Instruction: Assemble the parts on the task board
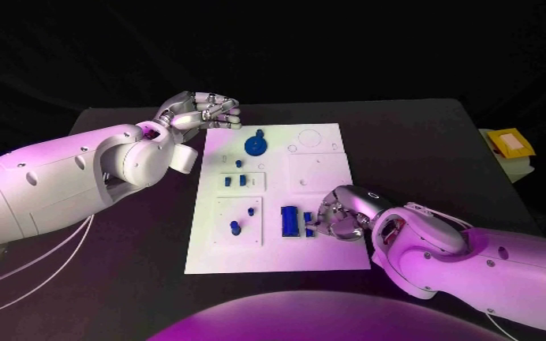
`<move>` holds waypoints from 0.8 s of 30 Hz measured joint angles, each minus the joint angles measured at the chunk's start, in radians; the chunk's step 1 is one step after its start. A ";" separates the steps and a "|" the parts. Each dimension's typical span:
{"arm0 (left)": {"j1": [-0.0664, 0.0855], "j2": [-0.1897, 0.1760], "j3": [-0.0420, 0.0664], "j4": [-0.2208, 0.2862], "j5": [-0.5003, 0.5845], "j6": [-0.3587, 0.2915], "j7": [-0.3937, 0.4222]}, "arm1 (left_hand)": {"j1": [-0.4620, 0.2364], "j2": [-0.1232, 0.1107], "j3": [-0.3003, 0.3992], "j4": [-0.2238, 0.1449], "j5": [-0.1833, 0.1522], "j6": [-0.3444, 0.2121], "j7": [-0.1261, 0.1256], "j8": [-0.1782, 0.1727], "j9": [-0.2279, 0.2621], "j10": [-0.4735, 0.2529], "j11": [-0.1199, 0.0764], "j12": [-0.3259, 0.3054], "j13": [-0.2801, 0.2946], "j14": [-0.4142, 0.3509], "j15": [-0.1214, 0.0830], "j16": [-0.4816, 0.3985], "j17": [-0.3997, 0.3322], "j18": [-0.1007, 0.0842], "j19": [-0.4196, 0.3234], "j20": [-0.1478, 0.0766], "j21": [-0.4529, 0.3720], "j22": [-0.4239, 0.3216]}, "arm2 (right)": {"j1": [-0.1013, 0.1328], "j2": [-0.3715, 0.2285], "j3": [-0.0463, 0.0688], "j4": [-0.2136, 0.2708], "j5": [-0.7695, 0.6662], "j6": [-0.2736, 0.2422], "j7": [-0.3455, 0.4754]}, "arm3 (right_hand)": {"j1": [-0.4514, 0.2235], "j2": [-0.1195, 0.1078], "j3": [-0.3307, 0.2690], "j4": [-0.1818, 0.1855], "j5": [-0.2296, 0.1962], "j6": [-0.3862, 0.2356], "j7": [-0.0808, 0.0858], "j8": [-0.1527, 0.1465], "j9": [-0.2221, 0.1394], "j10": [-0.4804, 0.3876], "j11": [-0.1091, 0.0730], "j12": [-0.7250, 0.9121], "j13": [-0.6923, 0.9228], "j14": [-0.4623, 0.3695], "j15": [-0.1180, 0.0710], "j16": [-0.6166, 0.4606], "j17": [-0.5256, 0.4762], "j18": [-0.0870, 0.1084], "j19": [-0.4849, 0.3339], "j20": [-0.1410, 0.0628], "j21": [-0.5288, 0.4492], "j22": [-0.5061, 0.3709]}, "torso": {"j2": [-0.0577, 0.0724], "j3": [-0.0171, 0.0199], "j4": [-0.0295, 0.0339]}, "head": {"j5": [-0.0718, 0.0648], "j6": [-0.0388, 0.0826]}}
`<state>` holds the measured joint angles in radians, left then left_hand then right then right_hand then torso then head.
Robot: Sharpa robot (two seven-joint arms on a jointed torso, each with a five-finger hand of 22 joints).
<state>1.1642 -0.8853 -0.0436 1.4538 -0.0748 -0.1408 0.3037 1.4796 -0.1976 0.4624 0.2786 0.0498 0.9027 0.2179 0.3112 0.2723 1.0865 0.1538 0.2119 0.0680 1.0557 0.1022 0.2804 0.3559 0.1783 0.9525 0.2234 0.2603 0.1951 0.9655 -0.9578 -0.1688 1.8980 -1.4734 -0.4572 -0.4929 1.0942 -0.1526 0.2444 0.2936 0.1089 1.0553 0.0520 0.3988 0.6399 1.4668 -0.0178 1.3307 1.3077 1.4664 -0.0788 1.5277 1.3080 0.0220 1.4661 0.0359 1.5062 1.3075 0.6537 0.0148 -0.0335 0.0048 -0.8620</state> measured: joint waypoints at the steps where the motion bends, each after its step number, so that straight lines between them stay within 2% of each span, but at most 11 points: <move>1: 0.000 0.001 0.000 -0.001 0.000 0.000 0.000 | 0.000 0.000 0.000 0.000 0.000 0.000 0.000 0.000 0.000 0.000 0.000 0.000 0.000 0.000 0.000 0.000 0.000 0.000 0.000 0.000 0.000 0.000 | 0.002 -0.005 0.001 0.003 0.007 -0.004 0.007 | -0.008 -0.006 -0.006 -0.001 0.005 0.000 0.000 0.000 0.002 0.000 0.000 0.000 0.000 0.000 0.000 0.000 0.000 0.000 0.000 0.000 0.000 0.000 | -0.001 -0.0001 0.0000 | -0.001 0.001; 6: -0.001 0.006 -0.003 -0.010 0.001 0.000 0.002 | 0.000 0.000 0.000 0.000 0.000 0.000 0.000 0.000 0.000 0.000 0.000 0.000 0.000 0.004 0.004 -0.004 0.002 0.000 0.000 0.000 0.000 -0.001 | 0.032 -0.017 0.005 -0.003 0.081 -0.023 0.080 | -0.009 -0.007 -0.042 -0.002 0.016 -0.042 0.012 -0.016 0.003 -0.004 0.004 -0.044 0.000 0.000 0.000 -0.016 0.000 0.000 0.000 0.000 -0.062 0.000 | -0.010 -0.0040 -0.0012 | -0.002 0.010; 8: -0.001 0.010 -0.006 -0.016 0.003 0.000 0.005 | 0.000 0.000 0.000 0.000 0.000 -0.002 -0.002 0.000 0.000 0.000 0.000 0.000 0.000 0.004 0.004 -0.004 0.002 0.000 0.000 0.000 0.000 -0.001 | 0.054 -0.017 0.006 -0.028 0.149 -0.029 0.139 | 0.018 0.016 -0.046 -0.003 0.030 -0.069 0.022 -0.032 0.000 -0.015 0.015 -0.061 0.000 0.000 0.011 -0.031 0.000 0.000 0.000 0.000 -0.109 0.000 | -0.016 -0.0063 -0.0020 | -0.002 0.013; 14: -0.006 0.034 -0.014 -0.043 0.019 -0.003 0.024 | -0.009 -0.003 0.000 0.000 0.000 -0.004 -0.004 0.000 0.000 0.000 0.000 0.000 0.000 0.004 0.004 -0.010 0.004 0.000 0.002 0.002 -0.005 -0.003 | 0.115 0.009 0.008 -0.181 0.456 -0.033 0.342 | 0.162 0.037 -0.053 -0.004 0.050 -0.115 0.054 -0.073 -0.013 -0.126 0.040 -0.265 -0.050 -0.001 0.031 -0.138 -0.035 0.063 -0.084 0.027 -0.374 0.000 | -0.043 -0.0203 -0.0044 | -0.011 0.041; 16: -0.010 0.043 -0.016 -0.056 0.029 -0.006 0.034 | -0.012 -0.004 0.000 0.000 0.000 -0.005 -0.005 0.000 0.000 -0.011 0.000 -0.004 0.000 0.000 0.007 -0.018 0.004 0.000 0.004 0.004 -0.009 -0.006 | 0.135 0.030 0.008 -0.251 0.590 -0.030 0.417 | 0.218 0.042 -0.049 -0.008 0.050 -0.133 0.063 -0.089 -0.018 -0.213 0.050 -0.419 -0.153 -0.021 0.045 -0.232 -0.146 0.094 -0.158 0.036 -0.551 0.000 | -0.053 -0.0247 -0.0044 | -0.014 0.056; 17: -0.011 0.048 -0.016 -0.065 0.034 -0.009 0.038 | -0.012 -0.004 0.000 0.000 0.000 -0.007 -0.007 0.000 0.001 -0.014 0.002 -0.006 0.000 -0.003 0.010 -0.022 0.004 0.000 0.004 0.004 -0.011 -0.007 | 0.144 0.041 0.008 -0.284 0.648 -0.027 0.447 | 0.255 0.043 -0.043 -0.015 0.048 -0.145 0.073 -0.100 -0.023 -0.302 0.059 -0.573 -0.257 -0.068 0.052 -0.331 -0.255 0.119 -0.227 0.043 -0.711 -0.017 | -0.056 -0.0267 -0.0046 | -0.014 0.065; 18: -0.013 0.053 -0.016 -0.074 0.041 -0.012 0.043 | -0.012 -0.004 0.000 0.000 0.000 -0.008 -0.006 0.000 0.001 -0.019 0.004 -0.007 0.000 -0.008 0.014 -0.027 0.004 0.000 0.004 0.004 -0.012 -0.008 | 0.154 0.053 0.008 -0.319 0.709 -0.021 0.477 | 0.291 0.043 -0.030 -0.020 0.025 -0.155 0.076 -0.107 -0.030 -0.346 0.066 -0.656 -0.321 -0.096 0.058 -0.393 -0.317 0.141 -0.294 0.050 -0.866 -0.073 | -0.060 -0.0279 -0.0049 | -0.013 0.072; 19: -0.016 0.059 -0.017 -0.087 0.050 -0.018 0.051 | -0.012 -0.004 -0.002 0.002 0.000 -0.014 -0.005 0.000 0.001 -0.022 0.004 -0.007 0.000 -0.015 0.014 -0.033 0.004 0.000 0.004 0.004 -0.014 -0.009 | 0.164 0.070 0.010 -0.364 0.786 -0.012 0.513 | 0.319 0.041 -0.018 -0.021 0.010 -0.158 0.076 -0.112 -0.037 -0.365 0.070 -0.709 -0.371 -0.115 0.061 -0.439 -0.360 0.150 -0.329 0.054 -0.960 -0.114 | -0.065 -0.0291 -0.0050 | -0.012 0.081; 20: -0.018 0.065 -0.017 -0.097 0.057 -0.023 0.057 | -0.012 -0.004 -0.003 0.003 0.000 -0.026 -0.004 -0.006 0.000 -0.025 0.007 -0.011 0.000 -0.020 0.016 -0.040 0.004 0.000 0.004 0.004 -0.017 -0.010 | 0.170 0.084 0.012 -0.399 0.842 -0.004 0.538 | 0.341 0.036 -0.006 -0.019 0.001 -0.154 0.081 -0.118 -0.045 -0.392 0.074 -0.756 -0.419 -0.184 0.066 -0.563 -0.481 0.150 -0.348 0.059 -1.017 -0.147 | -0.069 -0.0298 -0.0056 | -0.012 0.088; 21: -0.021 0.070 -0.017 -0.107 0.065 -0.030 0.064 | -0.012 -0.004 -0.003 0.003 0.000 -0.042 -0.004 -0.016 -0.003 -0.025 0.007 -0.012 0.000 -0.022 0.018 -0.046 0.004 0.000 0.004 0.004 -0.019 -0.012 | 0.175 0.097 0.013 -0.432 0.894 0.005 0.561 | 0.356 0.029 0.007 -0.014 -0.003 -0.157 0.086 -0.127 -0.056 -0.402 0.077 -0.804 -0.474 -0.226 0.072 -0.650 -0.544 0.150 -0.364 0.065 -1.064 -0.182 | -0.072 -0.0304 -0.0058 | -0.012 0.097; 24: -0.031 0.095 -0.018 -0.146 0.091 -0.057 0.095 | -0.012 -0.004 -0.003 0.003 0.000 -0.070 -0.005 -0.027 -0.013 -0.035 0.006 -0.014 -0.001 -0.034 0.019 -0.065 0.005 0.000 0.004 0.004 -0.024 -0.016 | 0.184 0.146 0.015 -0.541 1.054 0.039 0.629 | 0.368 0.017 0.042 -0.009 -0.003 -0.157 0.097 -0.168 -0.099 -0.400 0.100 -0.958 -0.668 -0.291 0.096 -0.855 -0.647 0.150 -0.394 0.090 -1.199 -0.308 | -0.084 -0.0303 -0.0063 | -0.009 0.124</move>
<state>1.1332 -0.7905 -0.0615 1.3075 0.0162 -0.1981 0.3983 1.4672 -0.2019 0.4594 0.2816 0.0498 0.8329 0.2126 0.2841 0.2596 1.0517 0.1593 0.1980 0.0670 1.0219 0.1217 0.2155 0.3607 0.1783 0.9562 0.2271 0.2358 0.1795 1.1494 -0.8119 -0.1535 1.3569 -0.4191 -0.4183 0.1362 1.4623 -0.1358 0.2866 0.2848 0.1057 0.8983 0.1487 0.2311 0.5405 1.0668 0.0818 0.3723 0.6394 1.1757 0.0172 0.6730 0.6606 0.1716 1.0720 0.1261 0.3070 0.9997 0.5700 -0.0155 -0.0398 -0.0043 -0.7377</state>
